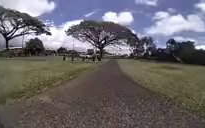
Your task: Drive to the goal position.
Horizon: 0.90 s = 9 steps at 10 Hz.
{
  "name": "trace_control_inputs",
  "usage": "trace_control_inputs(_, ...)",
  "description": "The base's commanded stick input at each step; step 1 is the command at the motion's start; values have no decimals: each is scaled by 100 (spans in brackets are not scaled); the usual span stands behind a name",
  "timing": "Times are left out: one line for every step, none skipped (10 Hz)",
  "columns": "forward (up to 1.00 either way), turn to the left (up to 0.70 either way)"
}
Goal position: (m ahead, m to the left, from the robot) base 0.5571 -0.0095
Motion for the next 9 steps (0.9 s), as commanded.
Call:
trace_control_inputs(70,-19)
trace_control_inputs(70,-35)
trace_control_inputs(70,-33)
trace_control_inputs(70,-32)
trace_control_inputs(70,-24)
trace_control_inputs(70,0)
trace_control_inputs(70,0)
trace_control_inputs(70,0)
trace_control_inputs(70,11)
